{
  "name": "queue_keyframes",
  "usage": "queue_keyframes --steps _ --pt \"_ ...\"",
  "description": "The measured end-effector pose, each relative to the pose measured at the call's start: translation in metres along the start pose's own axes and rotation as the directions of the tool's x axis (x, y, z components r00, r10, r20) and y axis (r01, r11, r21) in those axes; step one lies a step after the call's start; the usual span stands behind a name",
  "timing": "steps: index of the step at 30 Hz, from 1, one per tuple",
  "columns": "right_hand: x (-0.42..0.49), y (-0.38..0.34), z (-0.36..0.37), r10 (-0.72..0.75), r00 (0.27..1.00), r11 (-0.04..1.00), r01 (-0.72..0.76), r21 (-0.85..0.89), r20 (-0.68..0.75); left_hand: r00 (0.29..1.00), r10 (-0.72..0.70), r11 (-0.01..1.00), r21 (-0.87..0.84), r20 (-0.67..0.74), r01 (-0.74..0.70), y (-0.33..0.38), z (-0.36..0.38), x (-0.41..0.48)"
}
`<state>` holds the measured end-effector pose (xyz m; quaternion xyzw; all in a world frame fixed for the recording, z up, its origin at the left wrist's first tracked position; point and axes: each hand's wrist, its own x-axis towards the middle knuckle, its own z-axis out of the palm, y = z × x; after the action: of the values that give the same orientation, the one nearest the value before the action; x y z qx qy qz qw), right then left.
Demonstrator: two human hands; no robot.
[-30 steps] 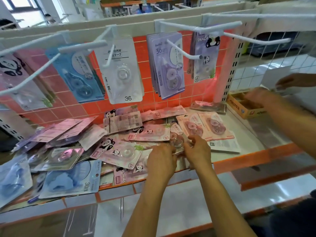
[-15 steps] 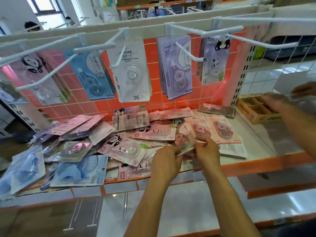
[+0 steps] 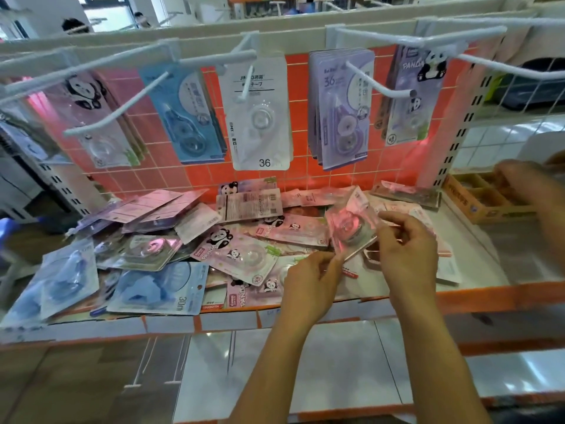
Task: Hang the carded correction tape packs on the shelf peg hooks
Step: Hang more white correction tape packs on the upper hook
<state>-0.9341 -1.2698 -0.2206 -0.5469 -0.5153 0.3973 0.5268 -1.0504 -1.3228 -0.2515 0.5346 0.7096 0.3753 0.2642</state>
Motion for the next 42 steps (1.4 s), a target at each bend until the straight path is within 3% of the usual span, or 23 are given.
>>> queue_keyframes --steps 2,5,14,19,25,37,42 --pt "-0.004 -0.005 0.002 0.023 1.0 0.998 -0.024 0.065 0.017 0.999 -0.042 0.988 -0.147 0.012 0.043 0.0 -0.006 -0.003" --pt "-0.014 -0.011 0.008 0.065 0.995 0.983 -0.077 0.166 0.078 0.985 -0.16 0.865 -0.471 0.06 0.17 0.002 -0.02 -0.01" --pt "-0.062 -0.024 0.061 0.113 0.945 0.961 -0.182 0.208 0.306 0.962 -0.267 0.677 -0.698 0.059 0.231 -0.035 -0.081 -0.021" --pt "-0.098 -0.03 0.105 0.111 0.903 0.952 -0.217 0.217 0.415 0.964 -0.26 0.621 -0.754 0.059 0.214 -0.064 -0.133 -0.034" --pt "-0.133 -0.032 0.146 0.093 0.888 0.948 -0.217 0.232 0.451 0.972 -0.226 0.634 -0.747 0.069 0.2 -0.098 -0.182 -0.046" --pt "-0.161 -0.048 0.172 0.058 0.922 0.946 -0.173 0.273 0.383 0.976 -0.159 0.652 -0.726 0.151 0.219 -0.121 -0.224 -0.065" --pt "-0.156 -0.056 0.162 0.082 0.932 0.945 -0.184 0.269 0.352 0.98 -0.112 0.739 -0.645 0.167 0.195 -0.113 -0.227 -0.073"
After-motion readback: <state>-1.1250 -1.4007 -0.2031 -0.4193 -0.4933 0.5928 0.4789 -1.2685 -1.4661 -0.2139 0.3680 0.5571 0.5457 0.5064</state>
